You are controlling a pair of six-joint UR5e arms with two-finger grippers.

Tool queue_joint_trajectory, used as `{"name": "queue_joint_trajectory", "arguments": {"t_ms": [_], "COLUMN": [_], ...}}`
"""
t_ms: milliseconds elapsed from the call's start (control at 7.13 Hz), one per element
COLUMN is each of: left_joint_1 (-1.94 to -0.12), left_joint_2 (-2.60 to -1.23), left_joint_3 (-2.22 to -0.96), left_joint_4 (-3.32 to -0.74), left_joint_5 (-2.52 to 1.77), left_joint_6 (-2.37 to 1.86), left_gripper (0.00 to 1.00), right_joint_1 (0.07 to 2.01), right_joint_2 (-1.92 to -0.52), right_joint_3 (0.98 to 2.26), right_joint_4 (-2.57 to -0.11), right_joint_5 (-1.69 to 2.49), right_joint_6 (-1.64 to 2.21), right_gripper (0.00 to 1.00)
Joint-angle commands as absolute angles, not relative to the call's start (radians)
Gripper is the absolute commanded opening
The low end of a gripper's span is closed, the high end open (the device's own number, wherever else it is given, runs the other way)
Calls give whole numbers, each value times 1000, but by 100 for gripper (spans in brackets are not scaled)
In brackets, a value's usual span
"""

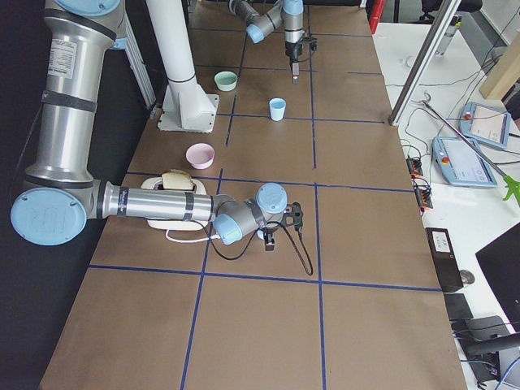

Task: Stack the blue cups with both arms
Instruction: 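Open the left gripper and lift away while the right gripper reaches the other cup, then grasp the second light blue cup with the right gripper and lift it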

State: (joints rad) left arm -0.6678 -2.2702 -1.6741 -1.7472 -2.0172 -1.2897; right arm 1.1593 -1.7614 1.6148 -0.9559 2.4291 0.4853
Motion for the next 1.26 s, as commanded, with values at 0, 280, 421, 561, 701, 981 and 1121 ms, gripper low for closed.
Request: {"name": "queue_joint_trajectory", "arguments": {"t_ms": [0, 280, 421, 561, 701, 981, 1121], "left_joint_1": [-678, -696, -716, -735, -796, -921, -934], "left_joint_2": [-2269, -2238, -2211, -2185, -2159, -2067, -2033], "left_joint_3": [-1678, -1719, -1758, -1778, -1790, -1816, -1827], "left_joint_4": [-1747, -1750, -1753, -1755, -1756, -1753, -1755], "left_joint_5": [-2017, -2020, -2022, -2055, -2118, -2299, -2302], "left_joint_6": [-1290, -1284, -1281, -1279, -1276, -1124, -1085], "left_gripper": [100, 100, 100, 100, 100, 100, 100], "right_joint_1": [1137, 1131, 1131, 1131, 1131, 1094, 1024], "right_joint_2": [-1755, -1753, -1743, -1733, -1705, -1549, -1411], "right_joint_3": [1585, 1585, 1585, 1616, 1693, 1826, 1848], "right_joint_4": [-953, -953, -953, -953, -981, -1150, -1219], "right_joint_5": [2427, 2428, 2428, 2442, 2444, 2453, 2448], "right_joint_6": [488, 488, 482, 486, 506, 685, 856], "right_gripper": [61, 0, 0, 0, 0, 0, 0]}}
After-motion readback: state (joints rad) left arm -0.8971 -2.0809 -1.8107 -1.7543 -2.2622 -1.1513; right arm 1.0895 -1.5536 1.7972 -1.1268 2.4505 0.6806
